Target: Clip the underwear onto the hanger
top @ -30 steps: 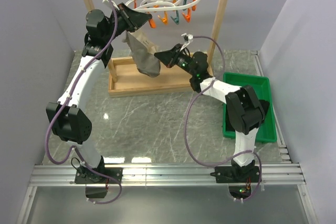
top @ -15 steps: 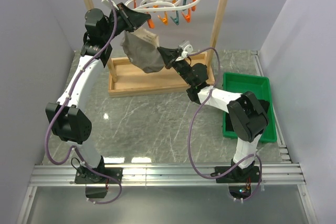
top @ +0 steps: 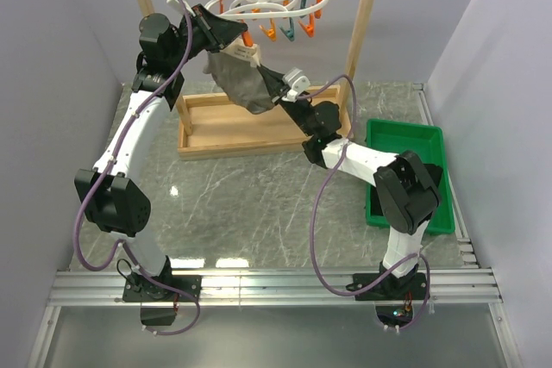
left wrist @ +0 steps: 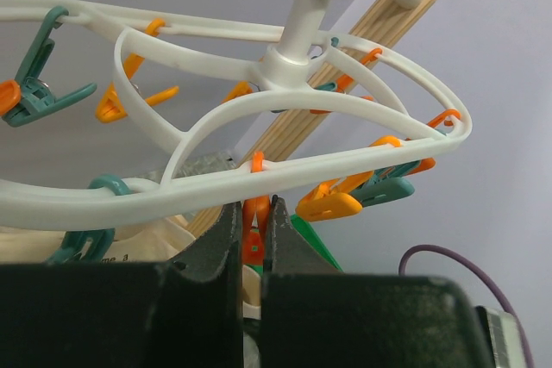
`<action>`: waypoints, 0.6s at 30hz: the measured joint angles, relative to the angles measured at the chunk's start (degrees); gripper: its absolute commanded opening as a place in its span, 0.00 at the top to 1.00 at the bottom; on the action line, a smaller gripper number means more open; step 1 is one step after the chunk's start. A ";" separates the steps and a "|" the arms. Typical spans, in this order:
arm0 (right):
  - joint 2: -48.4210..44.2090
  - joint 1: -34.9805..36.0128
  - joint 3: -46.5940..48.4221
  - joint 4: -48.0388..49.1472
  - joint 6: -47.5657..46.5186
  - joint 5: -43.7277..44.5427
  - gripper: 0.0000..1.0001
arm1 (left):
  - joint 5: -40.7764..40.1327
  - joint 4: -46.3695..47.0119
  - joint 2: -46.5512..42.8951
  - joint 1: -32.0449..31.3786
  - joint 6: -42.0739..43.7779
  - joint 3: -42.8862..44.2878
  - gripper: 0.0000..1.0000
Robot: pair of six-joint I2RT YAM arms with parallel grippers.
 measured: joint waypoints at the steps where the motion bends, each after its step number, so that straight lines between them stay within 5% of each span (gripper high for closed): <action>1: 0.00 0.13 0.55 0.00 -0.39 -0.07 1.00 | 0.00 0.00 0.00 0.00 0.13 0.00 1.00; 18: 0.13 0.85 4.90 -4.00 -2.49 -0.98 1.00 | 0.04 0.07 0.00 0.02 0.15 -0.02 1.00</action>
